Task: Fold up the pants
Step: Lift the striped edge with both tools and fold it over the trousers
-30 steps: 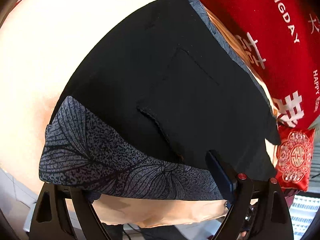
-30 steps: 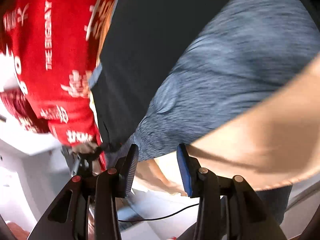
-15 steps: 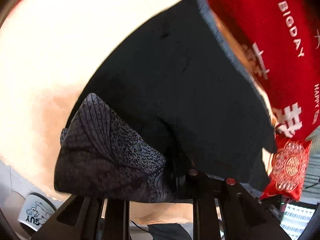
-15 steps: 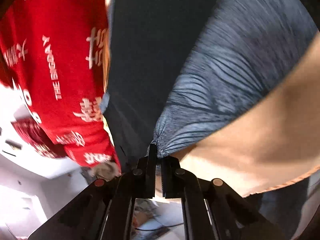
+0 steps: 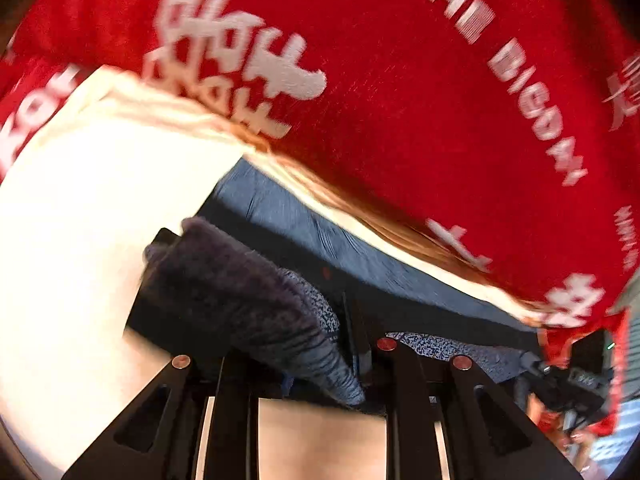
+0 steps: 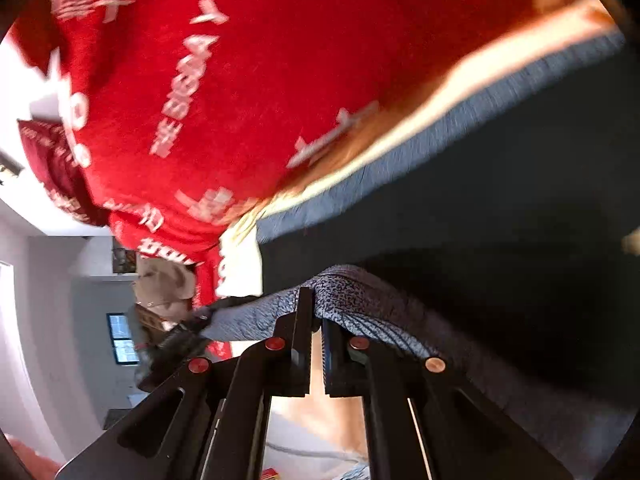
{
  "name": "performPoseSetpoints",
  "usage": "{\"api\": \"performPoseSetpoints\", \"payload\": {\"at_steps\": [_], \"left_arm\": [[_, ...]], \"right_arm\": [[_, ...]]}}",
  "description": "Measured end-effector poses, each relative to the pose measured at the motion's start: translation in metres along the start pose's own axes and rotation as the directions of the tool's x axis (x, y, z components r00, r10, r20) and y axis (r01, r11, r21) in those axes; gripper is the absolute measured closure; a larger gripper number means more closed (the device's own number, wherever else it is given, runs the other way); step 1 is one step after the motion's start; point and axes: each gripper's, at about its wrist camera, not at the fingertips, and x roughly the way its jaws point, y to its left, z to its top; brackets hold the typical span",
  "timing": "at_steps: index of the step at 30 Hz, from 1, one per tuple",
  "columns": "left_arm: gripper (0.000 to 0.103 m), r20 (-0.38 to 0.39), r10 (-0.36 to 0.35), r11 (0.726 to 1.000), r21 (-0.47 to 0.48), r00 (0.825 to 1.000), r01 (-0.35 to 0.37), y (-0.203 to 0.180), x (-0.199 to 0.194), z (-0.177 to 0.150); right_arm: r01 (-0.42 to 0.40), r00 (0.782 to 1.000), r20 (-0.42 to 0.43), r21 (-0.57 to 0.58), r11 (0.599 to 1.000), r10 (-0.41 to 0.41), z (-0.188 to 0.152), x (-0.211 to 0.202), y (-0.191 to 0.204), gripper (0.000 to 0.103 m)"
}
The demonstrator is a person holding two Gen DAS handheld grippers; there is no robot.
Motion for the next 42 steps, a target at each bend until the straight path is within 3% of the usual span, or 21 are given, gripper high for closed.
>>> {"api": "performPoseSetpoints", "payload": {"at_steps": [3,6,10,12,13,14,15,16,19,21,25,27,29,31,32,36,38,42], "left_arm": [[0.081,-0.037,0.099,0.995,0.032,0.994,-0.098,0.001,0.057,0.017],[0.079,-0.046,0.126,0.992,-0.014,0.991,-0.127,0.008,0.089,0.022],[0.078,-0.059,0.123,0.992,-0.023,0.991,-0.124,0.006,0.079,0.026],[0.071,-0.051,0.097,0.995,0.009,0.994,-0.097,0.003,0.052,0.023],[0.065,-0.037,0.104,0.994,0.027,0.994,-0.104,0.002,0.038,0.02],[0.041,-0.021,0.128,0.991,0.041,0.992,-0.127,-0.001,0.029,0.018],[0.025,0.017,0.173,0.983,0.063,0.985,-0.174,-0.002,0.015,0.015],[0.025,0.069,0.2,0.975,0.082,0.977,-0.206,-0.002,0.001,0.013],[0.025,0.077,0.217,0.971,0.086,0.973,-0.223,0.005,-0.005,0.015],[0.025,0.05,0.248,0.963,0.101,0.968,-0.252,0.009,0.013,0.019],[0.025,0.009,0.35,0.929,0.126,0.937,-0.348,0.006,0.065,0.008],[0.024,-0.007,0.376,0.921,0.117,0.927,-0.372,0.012,0.082,0.003],[0.021,0.029,0.394,0.909,0.134,0.919,-0.394,0.012,0.083,-0.002],[0.021,0.013,0.412,0.897,0.168,0.911,-0.408,0.006,0.079,-0.007],[0.021,0.007,0.421,0.891,0.183,0.907,-0.415,0.003,0.075,-0.009],[0.021,-0.007,0.433,0.871,0.262,0.902,-0.416,-0.019,0.052,-0.029],[0.021,-0.024,0.419,0.87,0.297,0.908,-0.394,-0.035,0.038,-0.043],[0.021,-0.083,0.408,0.851,0.396,0.909,-0.346,-0.074,0.032,-0.079]], "right_arm": [[0.067,0.997,-0.035,-0.007,0.998,-0.067,0.04,0.037,-0.022,0.099],[0.119,0.991,-0.056,-0.023,0.993,-0.12,0.065,0.07,-0.038,0.098],[0.134,0.99,-0.043,0.013,0.991,-0.134,0.081,0.085,-0.053,0.098],[0.135,0.99,-0.052,0.017,0.991,-0.134,0.078,0.08,-0.047,0.095],[0.139,0.989,-0.054,-0.006,0.99,-0.139,0.075,0.075,-0.04,0.085],[0.137,0.989,-0.053,-0.03,0.99,-0.139,0.071,0.069,-0.032,0.064],[0.133,0.99,-0.047,-0.053,0.99,-0.135,0.066,0.06,-0.021,0.054],[0.136,0.99,-0.037,-0.071,0.988,-0.139,0.062,0.054,-0.013,0.047],[0.092,0.995,-0.027,-0.146,0.985,-0.096,0.045,0.044,0.017,0.048],[0.066,0.994,-0.072,-0.206,0.976,-0.082,0.034,0.058,0.033,0.057],[0.122,0.974,-0.144,-0.316,0.941,-0.175,0.03,0.119,0.042,0.06],[0.176,0.964,-0.131,-0.339,0.924,-0.231,0.038,0.145,0.039,0.06],[0.24,0.952,-0.097,-0.349,0.906,-0.29,0.05,0.153,0.027,0.064],[0.28,0.951,-0.04,-0.3,0.912,-0.305,0.064,0.144,0.019,0.076],[0.276,0.957,-0.023,-0.255,0.927,-0.291,0.068,0.134,0.016,0.076],[0.223,0.974,-0.002,-0.186,0.957,-0.227,0.059,0.084,0.008,0.067],[0.192,0.981,0.004,-0.172,0.966,-0.195,0.044,0.053,0.004,0.055],[0.172,0.985,0.031,-0.142,0.975,-0.169,0.001,-0.012,-0.019,0.05]]}}
